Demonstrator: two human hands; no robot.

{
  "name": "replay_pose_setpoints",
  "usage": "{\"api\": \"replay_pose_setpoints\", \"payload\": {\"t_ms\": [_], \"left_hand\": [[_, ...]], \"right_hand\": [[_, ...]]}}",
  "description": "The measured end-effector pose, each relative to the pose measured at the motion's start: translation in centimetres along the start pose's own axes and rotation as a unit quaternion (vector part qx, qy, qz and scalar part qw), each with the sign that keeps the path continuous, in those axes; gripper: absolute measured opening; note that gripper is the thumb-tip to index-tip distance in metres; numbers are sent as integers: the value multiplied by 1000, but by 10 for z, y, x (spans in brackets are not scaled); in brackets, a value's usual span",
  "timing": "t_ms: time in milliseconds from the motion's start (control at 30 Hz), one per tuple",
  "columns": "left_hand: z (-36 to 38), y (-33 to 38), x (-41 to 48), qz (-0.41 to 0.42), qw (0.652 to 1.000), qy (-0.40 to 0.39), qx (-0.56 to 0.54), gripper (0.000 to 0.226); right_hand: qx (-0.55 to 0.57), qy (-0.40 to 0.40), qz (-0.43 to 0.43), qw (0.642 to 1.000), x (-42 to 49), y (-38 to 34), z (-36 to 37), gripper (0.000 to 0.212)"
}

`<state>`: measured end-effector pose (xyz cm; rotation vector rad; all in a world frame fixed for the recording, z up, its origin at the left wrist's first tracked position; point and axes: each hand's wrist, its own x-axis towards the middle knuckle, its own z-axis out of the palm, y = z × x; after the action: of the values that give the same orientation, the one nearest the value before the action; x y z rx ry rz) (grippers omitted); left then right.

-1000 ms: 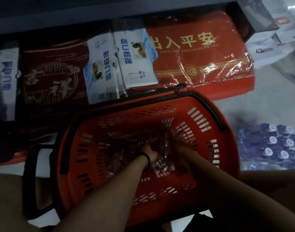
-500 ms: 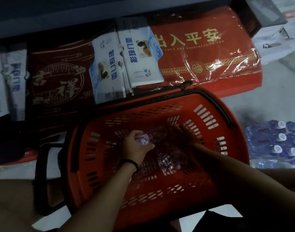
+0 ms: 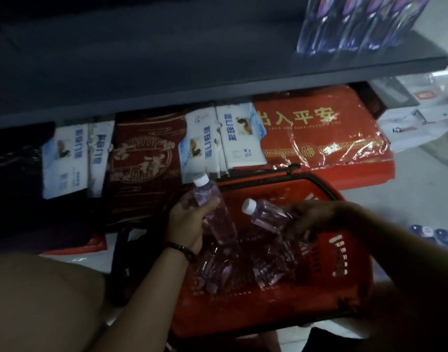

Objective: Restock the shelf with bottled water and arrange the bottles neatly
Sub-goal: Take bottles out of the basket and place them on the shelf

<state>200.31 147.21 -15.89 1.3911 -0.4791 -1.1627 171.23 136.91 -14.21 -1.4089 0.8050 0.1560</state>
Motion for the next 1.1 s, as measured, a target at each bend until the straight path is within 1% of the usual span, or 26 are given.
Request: {"api": "replay_pose_setpoints", "payload": {"t_ms": [33,100,133,200,267,333,400,500,567,633,667,733,800,833,867,900,933,1033,1100], "left_hand": [[4,11,-6,-11,999,-9,-40,26],[12,27,-18,-26,994,-41,-100,30],[15,34,-23,-29,991,-61,-116,36],[22,50,-34,-27,987,-97,-126,49],[25,63,-40,-10,987,-115,-115,55],[26,76,-44,16,989,-118,-90,52],[26,91,-48,36,992,-109,-58,55],[23,117,-52,58,993,-94,-47,52],[23,138,-60,64,995,-73,-37,53],[23,155,-62,76,994,-78,-29,60],[23,163,-61,85,993,-80,-14,64],[22,180,-59,97,992,-77,11,66],[19,195,-52,82,993,-75,34,71],[18,204,-49,83,993,-82,38,68],[16,213,-46,96,990,-97,43,56],[15,220,-39,113,986,-116,45,38],[11,226,-32,124,983,-125,43,27],[-4,246,-4,171,978,-103,67,44],[-19,260,23,200,972,-89,86,47]], "right_hand": [[9,21,-15,1000,-7,-11,3,28],[32,95,-72,992,-15,-35,10,41],[57,128,-95,986,-18,-49,18,44],[107,185,-122,969,-18,-69,36,42],[166,173,-153,959,-15,-87,54,39],[184,173,-171,952,-14,-109,69,43],[194,194,-194,942,-14,-128,79,43],[206,187,-251,927,-18,-156,94,32],[243,189,-273,912,-18,-174,99,19],[272,186,-275,903,-19,-193,103,22],[271,186,-277,903,-18,-202,103,25],[253,196,-282,905,-17,-222,104,27],[239,199,-283,907,-9,-238,99,28],[231,202,-285,908,-6,-246,97,29],[221,206,-294,907,2,-251,92,32],[209,211,-298,907,9,-258,87,34],[197,219,-299,907,17,-264,80,34],[217,225,-278,908,49,-287,57,32],[194,231,-281,911,79,-303,45,43]]}}
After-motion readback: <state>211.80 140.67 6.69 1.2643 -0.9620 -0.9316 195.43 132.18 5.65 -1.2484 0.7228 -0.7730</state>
